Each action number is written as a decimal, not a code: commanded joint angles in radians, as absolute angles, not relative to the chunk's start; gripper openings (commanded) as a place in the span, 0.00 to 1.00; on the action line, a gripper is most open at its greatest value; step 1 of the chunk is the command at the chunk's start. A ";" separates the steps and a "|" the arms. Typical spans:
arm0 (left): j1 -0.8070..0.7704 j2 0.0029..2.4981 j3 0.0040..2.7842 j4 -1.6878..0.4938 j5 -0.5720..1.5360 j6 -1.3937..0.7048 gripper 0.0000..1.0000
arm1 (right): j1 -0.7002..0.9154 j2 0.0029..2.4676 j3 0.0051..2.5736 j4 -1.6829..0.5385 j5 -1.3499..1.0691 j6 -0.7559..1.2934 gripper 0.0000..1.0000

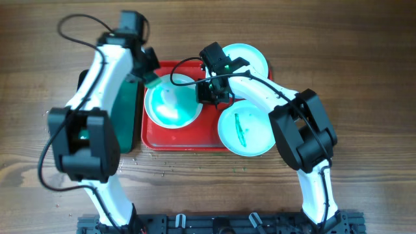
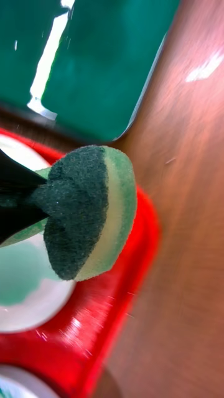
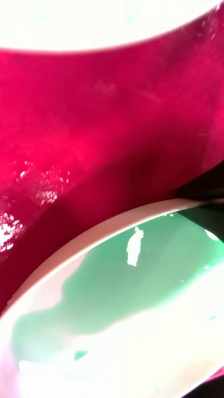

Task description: Clean dirty plates on tray and stack at the side

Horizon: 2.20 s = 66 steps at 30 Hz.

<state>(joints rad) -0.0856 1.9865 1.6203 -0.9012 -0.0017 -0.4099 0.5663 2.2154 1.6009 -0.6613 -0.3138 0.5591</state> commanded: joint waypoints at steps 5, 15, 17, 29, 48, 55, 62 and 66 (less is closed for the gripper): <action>-0.027 1.919 1.646 -0.940 0.003 -0.424 0.04 | 0.574 1.987 1.599 -0.764 0.095 0.481 0.04; -0.027 1.919 1.640 -0.963 0.004 -0.427 0.04 | 0.794 1.894 1.598 -0.910 0.772 0.453 0.04; -0.027 1.919 1.640 -0.965 0.004 -0.428 0.04 | 0.881 1.894 1.598 -0.920 0.939 0.452 0.04; -0.027 1.919 1.640 -0.974 0.004 -0.428 0.04 | 1.034 1.894 1.599 -0.913 1.521 0.414 0.04; -0.027 1.919 1.640 -0.989 0.004 -0.427 0.04 | 0.721 1.950 1.483 -0.738 0.038 0.563 0.04; -0.027 1.919 1.640 -0.989 0.004 -0.427 0.04 | 0.699 2.018 1.474 -0.710 -0.054 0.521 0.29; -0.029 1.919 1.640 -0.988 0.004 -0.428 0.04 | 0.622 2.030 1.533 -0.643 -0.179 0.183 0.57; -0.029 1.919 1.640 -0.989 0.004 -0.428 0.04 | 0.589 2.099 1.643 -0.670 -0.182 0.031 0.58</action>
